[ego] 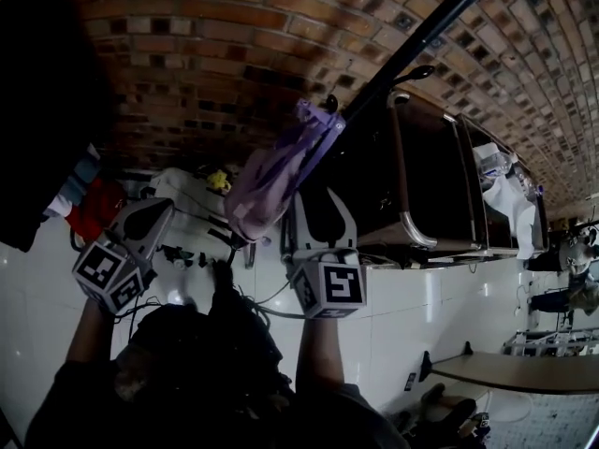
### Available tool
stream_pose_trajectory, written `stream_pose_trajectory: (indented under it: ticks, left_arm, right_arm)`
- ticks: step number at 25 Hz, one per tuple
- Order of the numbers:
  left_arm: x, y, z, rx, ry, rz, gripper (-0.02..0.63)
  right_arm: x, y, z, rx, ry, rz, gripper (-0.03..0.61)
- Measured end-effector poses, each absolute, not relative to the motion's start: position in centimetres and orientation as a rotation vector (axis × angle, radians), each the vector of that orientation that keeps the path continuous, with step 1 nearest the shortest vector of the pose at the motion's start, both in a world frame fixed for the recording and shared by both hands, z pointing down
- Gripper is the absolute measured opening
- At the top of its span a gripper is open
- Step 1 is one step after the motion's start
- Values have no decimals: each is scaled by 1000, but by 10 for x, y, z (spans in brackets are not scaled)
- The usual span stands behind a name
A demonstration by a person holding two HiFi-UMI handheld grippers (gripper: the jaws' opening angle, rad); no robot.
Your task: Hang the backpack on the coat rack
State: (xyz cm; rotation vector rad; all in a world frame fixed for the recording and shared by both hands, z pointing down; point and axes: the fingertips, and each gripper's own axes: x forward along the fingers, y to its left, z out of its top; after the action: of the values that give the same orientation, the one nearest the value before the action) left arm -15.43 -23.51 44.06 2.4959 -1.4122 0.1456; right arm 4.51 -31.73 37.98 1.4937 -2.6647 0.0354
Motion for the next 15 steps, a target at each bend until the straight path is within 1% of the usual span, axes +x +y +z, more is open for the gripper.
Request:
stream_pose_trajectory:
  ticks: [2,3,4,8,9,15]
  left_arm:
    - [-160,-212,441,2505,-1382,150,37]
    - [-163,-202,441,2511,-1366,149,37]
    - [-165,-193,441,2524,-1348,147,37]
    - [-170,-161,434,2575,-1281,151,37]
    - [-170,-155,430,2583,-1272,136,37]
    - [-152,-134,414,2643,-1218,78,37]
  right_arm:
    - [39,-290,378,1523,-2665,25,163]
    - [37,-276,376,1535,-2669,13,148]
    - [34,-263,374,1548,-2670,-2,96]
    - [35,-211,359,1634,-2656,-55,13]
    - [38,-200,354,1658,-2648,-67,2]
    - [66,-156,336,1765,-2624,-96,-2]
